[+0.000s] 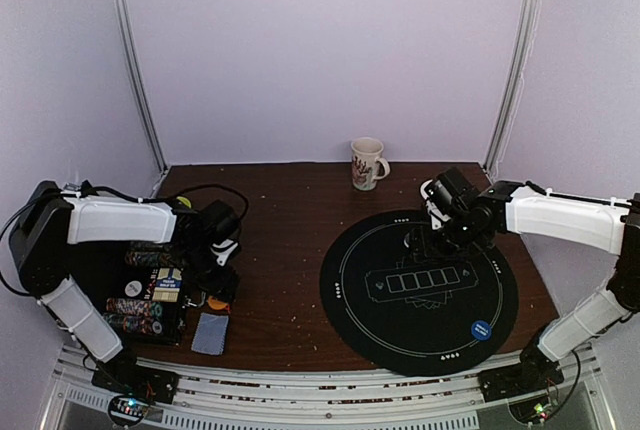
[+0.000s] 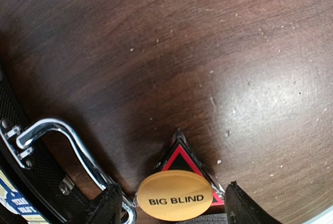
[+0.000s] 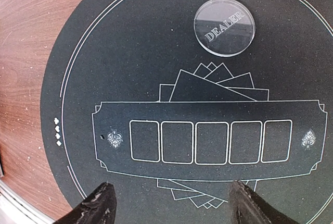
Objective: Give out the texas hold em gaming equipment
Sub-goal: Pick up the big blind button from the center of the board.
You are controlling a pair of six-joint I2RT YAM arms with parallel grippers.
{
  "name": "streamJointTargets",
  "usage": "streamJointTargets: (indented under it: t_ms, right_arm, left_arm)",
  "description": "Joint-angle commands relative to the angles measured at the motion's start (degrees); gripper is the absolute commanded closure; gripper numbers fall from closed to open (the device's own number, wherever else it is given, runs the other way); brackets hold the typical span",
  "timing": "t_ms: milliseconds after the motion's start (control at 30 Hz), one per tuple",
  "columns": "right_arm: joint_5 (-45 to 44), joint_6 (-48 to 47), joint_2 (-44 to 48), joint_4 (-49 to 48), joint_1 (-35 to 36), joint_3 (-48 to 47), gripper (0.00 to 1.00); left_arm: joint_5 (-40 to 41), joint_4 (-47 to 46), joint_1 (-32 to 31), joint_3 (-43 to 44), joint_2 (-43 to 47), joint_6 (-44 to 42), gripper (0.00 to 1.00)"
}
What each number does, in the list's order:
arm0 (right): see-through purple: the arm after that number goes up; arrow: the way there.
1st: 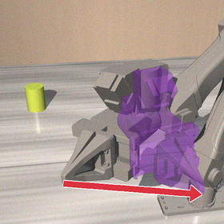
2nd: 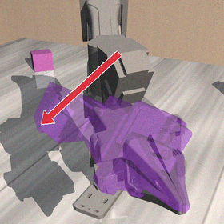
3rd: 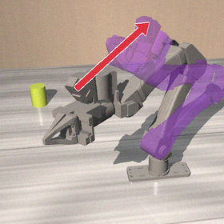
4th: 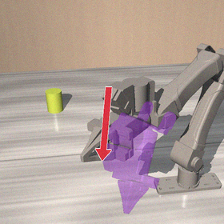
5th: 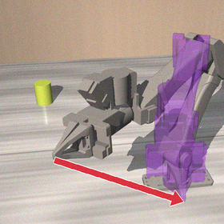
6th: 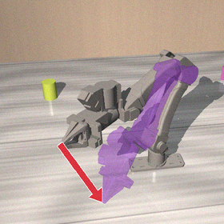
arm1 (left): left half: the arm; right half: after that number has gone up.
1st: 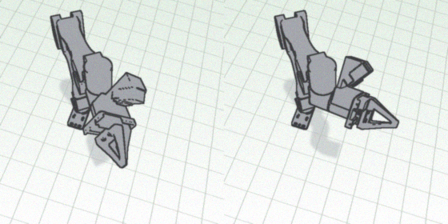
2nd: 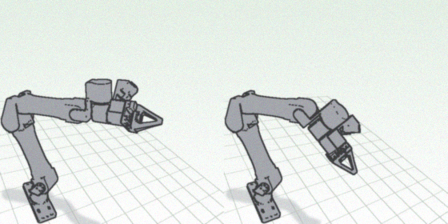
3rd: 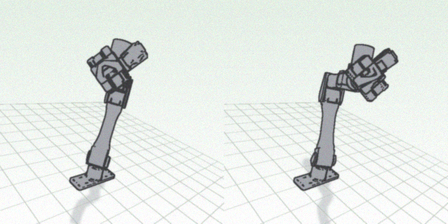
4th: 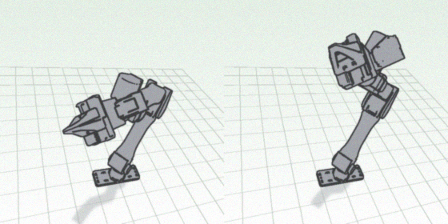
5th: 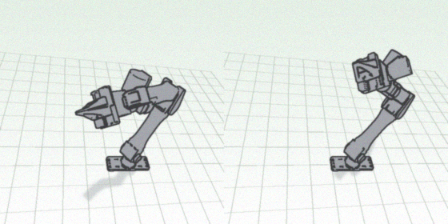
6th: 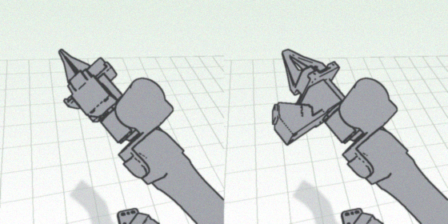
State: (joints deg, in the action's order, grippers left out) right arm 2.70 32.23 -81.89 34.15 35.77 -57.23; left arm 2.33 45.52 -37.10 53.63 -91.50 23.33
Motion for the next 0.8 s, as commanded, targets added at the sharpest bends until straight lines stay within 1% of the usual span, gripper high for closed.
streamJointTargets:
  t_ms: [0, 233, 400, 600, 733, 767]
  right_arm:
    - [-1.56, -0.40, -0.38, 0.65, 0.18, 0.33, 0.24]
    - [-1.60, -0.58, -0.74, 1.40, 0.20, -0.07, 0.24]
    - [-1.73, -0.67, -0.77, 1.32, 0.20, 0.08, 0.24]
    - [-1.27, -1.15, -1.61, 1.93, 0.18, -0.92, 0.24]
    - [-1.40, -1.36, -1.52, 2.34, 0.20, -1.35, 0.24]
    - [-1.46, -1.44, -1.46, 2.45, 0.18, -1.34, 0.24]
  left_arm:
    - [-0.84, -2.00, 0.76, -0.10, -1.57, -1.41, 0.30]
    - [-0.82, -2.71, 1.13, -0.53, -3.00, -0.96, 0.29]
    - [-0.62, -1.90, 1.15, -1.01, -1.45, -0.31, 0.32]
    - [-1.81, -1.57, 1.13, -2.60, 0.81, 0.40, 0.32]
    - [-1.82, -1.92, 1.21, -2.47, 0.19, 0.46, 0.42]
    - [-1.73, -1.94, 1.22, -2.47, 0.25, 0.48, 0.43]
